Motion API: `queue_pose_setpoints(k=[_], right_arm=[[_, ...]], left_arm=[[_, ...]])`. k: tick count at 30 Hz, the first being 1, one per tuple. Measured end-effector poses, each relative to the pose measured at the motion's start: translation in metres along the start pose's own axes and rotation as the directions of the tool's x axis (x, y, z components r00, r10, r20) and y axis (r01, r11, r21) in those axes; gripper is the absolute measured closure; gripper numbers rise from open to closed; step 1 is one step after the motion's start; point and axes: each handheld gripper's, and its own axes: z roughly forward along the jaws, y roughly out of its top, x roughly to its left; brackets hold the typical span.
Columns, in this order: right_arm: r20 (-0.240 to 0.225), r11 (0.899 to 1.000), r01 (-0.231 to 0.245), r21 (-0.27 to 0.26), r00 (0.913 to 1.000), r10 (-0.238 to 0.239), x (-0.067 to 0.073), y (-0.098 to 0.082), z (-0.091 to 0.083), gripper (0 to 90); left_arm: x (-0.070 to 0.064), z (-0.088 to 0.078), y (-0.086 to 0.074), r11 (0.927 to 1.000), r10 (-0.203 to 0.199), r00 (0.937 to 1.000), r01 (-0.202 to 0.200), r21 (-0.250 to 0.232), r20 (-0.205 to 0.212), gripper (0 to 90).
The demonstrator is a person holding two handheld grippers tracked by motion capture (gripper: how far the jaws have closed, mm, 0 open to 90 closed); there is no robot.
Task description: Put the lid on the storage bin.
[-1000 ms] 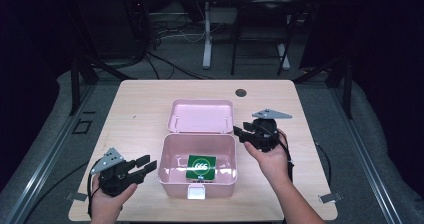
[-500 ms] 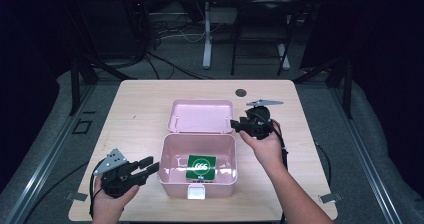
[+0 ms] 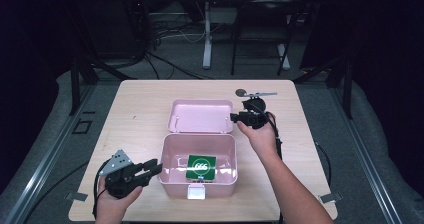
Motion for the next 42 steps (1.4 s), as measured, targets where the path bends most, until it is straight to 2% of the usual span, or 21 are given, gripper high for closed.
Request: queue_pose_setpoints(k=[9,15,17,24,27,29,36,42], right_arm=[[0.024,0.999,-0.035,0.034,0.9991,0.034,-0.007,0.001,0.02,62.0],[0.031,0.998,-0.039,0.058,0.9988,0.038,-0.008,0.003,0.029,62.5],[0.018,0.998,-0.044,0.051,0.9989,0.043,-0.007,0.004,0.03,62.5],[0.034,0.997,-0.041,0.058,0.9987,0.039,-0.005,0.012,0.033,62.9],[0.028,0.998,-0.041,0.047,0.9988,0.04,-0.006,0.013,0.034,62.9],[0.028,0.997,-0.041,0.06,0.9988,0.04,-0.007,0.012,0.037,62.9],[0.013,0.995,-0.073,0.062,0.9973,0.073,-0.011,0.015,0.04,62.9],[0.014,0.994,-0.076,0.075,0.9971,0.075,-0.015,0.024,0.047,62.9]], left_arm=[[0.0,0.002,-0.002,0.9999,0.014,0.9999,-0.014,0.007,0.001,72.2],[-0.002,0.003,-0.002,0.9996,0.029,0.9996,-0.029,0.005,-0.001,73.0],[-0.002,0.003,-0.002,0.9995,0.032,0.9995,-0.032,0.009,-0.003,73.0],[-0.002,0.003,-0.002,0.9994,0.033,0.9995,-0.033,0.009,-0.003,73.1],[-0.002,0.003,-0.003,0.9995,0.032,0.9994,-0.032,0.004,-0.008,73.1],[-0.002,0.003,-0.003,0.9996,0.028,0.9996,-0.028,-0.002,-0.006,73.1],[-0.001,0.003,-0.003,0.9997,0.023,0.9997,-0.023,-0.005,0.002,73.0],[-0.002,0.004,-0.003,0.9996,0.028,0.9996,-0.028,-0.008,-0.006,73.1]])
